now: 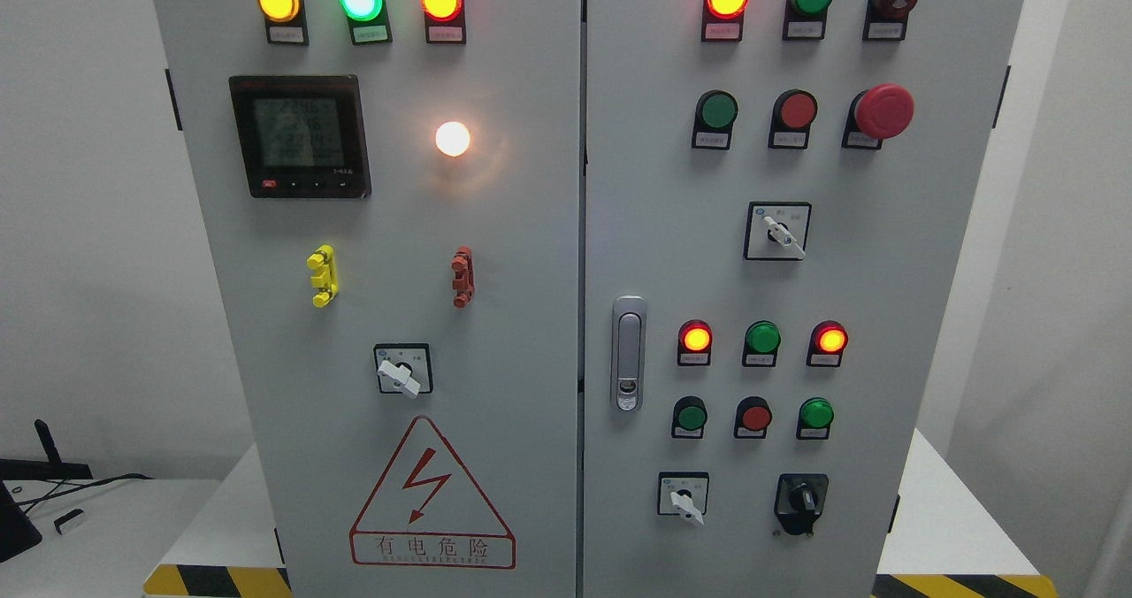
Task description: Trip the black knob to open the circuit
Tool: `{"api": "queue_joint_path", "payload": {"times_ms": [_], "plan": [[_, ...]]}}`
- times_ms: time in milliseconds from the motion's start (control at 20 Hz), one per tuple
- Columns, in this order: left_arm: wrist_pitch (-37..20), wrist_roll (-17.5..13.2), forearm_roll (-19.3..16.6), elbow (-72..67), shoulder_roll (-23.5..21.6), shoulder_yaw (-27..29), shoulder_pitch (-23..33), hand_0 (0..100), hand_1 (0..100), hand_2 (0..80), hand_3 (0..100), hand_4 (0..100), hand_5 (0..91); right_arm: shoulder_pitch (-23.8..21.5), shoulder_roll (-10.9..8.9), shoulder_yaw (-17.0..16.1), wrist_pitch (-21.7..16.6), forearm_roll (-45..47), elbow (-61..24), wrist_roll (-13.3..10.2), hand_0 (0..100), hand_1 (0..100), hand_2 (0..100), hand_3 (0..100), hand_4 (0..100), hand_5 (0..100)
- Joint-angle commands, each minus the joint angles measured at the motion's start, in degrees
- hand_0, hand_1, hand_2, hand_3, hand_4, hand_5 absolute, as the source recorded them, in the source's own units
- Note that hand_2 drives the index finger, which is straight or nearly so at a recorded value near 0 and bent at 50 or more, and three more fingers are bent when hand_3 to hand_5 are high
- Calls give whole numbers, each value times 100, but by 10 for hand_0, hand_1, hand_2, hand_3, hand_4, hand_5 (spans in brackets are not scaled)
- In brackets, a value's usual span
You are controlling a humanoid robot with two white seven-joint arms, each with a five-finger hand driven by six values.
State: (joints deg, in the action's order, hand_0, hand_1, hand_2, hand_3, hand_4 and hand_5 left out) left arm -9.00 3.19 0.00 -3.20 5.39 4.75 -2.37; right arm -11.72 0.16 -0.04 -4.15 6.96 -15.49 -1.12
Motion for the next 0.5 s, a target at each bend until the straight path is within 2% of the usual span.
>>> {"api": "queue_joint_path", "payload": {"times_ms": [0, 150, 451], "plan": [[3, -3, -176, -5, 6, 0, 0, 120, 389, 0, 0, 0, 0, -532, -130, -31, 107, -2, -1218, 6, 271, 137, 0, 0, 0, 0], [3, -3, -176, -5, 6, 0, 0, 120, 389, 0, 0, 0, 0, -822, -130, -31, 151, -10, -1666, 33, 230, 125, 0, 0, 0, 0], [3, -3, -176, -5, -3, 0, 0, 120, 389, 0, 0, 0, 0, -1762, -104, -110, 11, -2, -3169, 33, 200, 145, 0, 0, 0, 0]]}}
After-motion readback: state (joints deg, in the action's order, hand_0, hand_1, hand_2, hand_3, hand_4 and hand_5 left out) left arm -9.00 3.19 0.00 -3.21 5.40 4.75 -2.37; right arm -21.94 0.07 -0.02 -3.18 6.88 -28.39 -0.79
